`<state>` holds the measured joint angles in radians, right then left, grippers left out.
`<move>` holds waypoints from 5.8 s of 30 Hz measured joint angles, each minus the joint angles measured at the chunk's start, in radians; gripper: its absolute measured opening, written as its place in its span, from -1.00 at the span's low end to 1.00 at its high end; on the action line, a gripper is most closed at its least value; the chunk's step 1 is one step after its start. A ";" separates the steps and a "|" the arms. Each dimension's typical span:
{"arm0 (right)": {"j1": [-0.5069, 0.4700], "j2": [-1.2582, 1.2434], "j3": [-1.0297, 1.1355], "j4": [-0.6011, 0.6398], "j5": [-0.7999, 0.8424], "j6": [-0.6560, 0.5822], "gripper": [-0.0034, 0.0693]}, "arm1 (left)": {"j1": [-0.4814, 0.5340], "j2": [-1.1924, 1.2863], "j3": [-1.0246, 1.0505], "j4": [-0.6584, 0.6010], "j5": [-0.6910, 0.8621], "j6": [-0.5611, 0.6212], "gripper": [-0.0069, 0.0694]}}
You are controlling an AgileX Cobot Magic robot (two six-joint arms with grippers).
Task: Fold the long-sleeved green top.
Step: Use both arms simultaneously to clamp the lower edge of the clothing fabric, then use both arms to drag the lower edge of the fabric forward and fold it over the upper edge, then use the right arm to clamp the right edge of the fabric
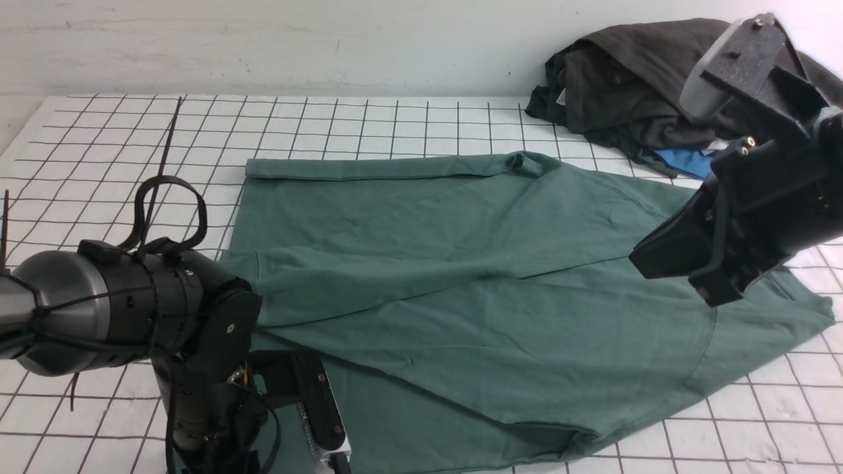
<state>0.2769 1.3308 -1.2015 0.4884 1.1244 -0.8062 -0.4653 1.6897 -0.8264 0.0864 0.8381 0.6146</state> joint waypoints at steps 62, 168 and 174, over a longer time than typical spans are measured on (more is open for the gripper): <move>-0.024 0.239 0.212 -1.057 -0.595 0.509 -0.92 | 0.176 -0.285 -0.264 0.114 -0.035 -0.588 -0.82; -0.327 1.133 -1.106 -0.579 0.119 0.626 -0.84 | 0.444 0.528 -0.967 -0.098 0.355 -0.367 -0.84; -0.330 0.999 -1.104 -0.464 0.120 0.643 -0.54 | 0.466 0.339 -0.882 -0.103 0.368 -0.362 -0.84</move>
<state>-0.0530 2.3302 -2.3055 0.0243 1.2448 -0.1631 0.0006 2.0289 -1.7081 -0.0167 1.2065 0.2521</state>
